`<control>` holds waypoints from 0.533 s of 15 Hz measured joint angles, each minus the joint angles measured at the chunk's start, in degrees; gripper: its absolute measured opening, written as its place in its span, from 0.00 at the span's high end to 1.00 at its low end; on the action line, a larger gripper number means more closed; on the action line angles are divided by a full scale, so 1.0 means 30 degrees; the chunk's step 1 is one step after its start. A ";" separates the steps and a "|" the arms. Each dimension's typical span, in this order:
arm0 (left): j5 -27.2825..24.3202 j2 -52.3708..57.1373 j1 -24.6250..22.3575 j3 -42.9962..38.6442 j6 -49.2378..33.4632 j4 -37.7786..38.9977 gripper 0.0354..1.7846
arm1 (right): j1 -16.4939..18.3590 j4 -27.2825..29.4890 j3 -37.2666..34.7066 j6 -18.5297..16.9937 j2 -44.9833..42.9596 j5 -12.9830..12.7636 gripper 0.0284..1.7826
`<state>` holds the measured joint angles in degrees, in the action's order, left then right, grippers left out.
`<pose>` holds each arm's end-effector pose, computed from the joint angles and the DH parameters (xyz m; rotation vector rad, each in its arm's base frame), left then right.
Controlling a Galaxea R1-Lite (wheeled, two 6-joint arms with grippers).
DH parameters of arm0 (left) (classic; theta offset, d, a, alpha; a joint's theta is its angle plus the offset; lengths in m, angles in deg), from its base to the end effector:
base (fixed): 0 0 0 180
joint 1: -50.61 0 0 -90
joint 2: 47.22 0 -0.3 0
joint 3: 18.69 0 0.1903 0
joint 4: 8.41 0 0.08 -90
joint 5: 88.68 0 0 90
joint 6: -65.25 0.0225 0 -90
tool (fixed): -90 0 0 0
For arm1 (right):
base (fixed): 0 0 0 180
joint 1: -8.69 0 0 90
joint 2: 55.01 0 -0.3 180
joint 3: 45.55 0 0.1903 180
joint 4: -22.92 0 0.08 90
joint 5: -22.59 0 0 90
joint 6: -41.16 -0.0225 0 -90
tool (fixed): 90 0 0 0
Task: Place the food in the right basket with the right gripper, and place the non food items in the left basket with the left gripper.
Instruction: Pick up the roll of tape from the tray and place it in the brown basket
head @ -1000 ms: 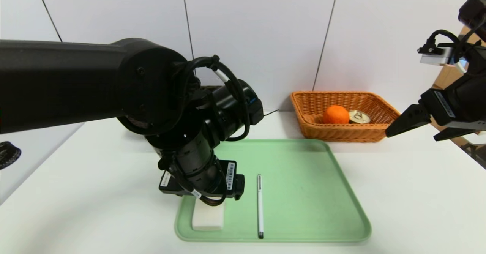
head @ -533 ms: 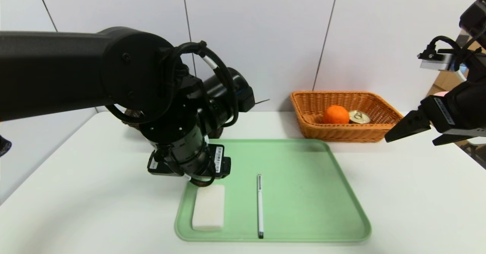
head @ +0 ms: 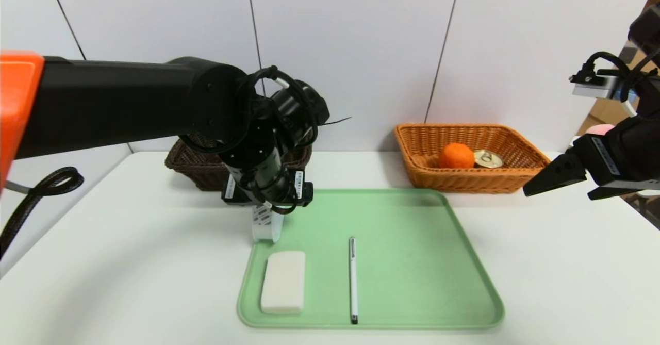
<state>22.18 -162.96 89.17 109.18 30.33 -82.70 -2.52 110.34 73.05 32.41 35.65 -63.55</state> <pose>0.2892 -0.2203 0.2209 -0.0205 0.9724 0.0184 0.2190 0.0450 0.3009 0.0713 1.0540 0.1590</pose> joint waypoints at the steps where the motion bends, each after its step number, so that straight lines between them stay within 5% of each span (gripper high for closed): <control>1: -0.0093 -0.0329 -0.0158 0.0033 0.0240 0.0459 0.02 | 0.0012 0.0000 -0.0008 0.0016 0.0000 0.0008 0.05; 8: -0.0902 -0.1516 -0.0955 0.0577 0.1146 0.0516 0.02 | 0.0037 -0.0484 -0.0496 0.0016 0.0045 0.0016 0.05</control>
<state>19.47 -167.50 86.31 110.91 33.77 -81.16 -2.41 108.89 71.56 32.46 35.78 -63.51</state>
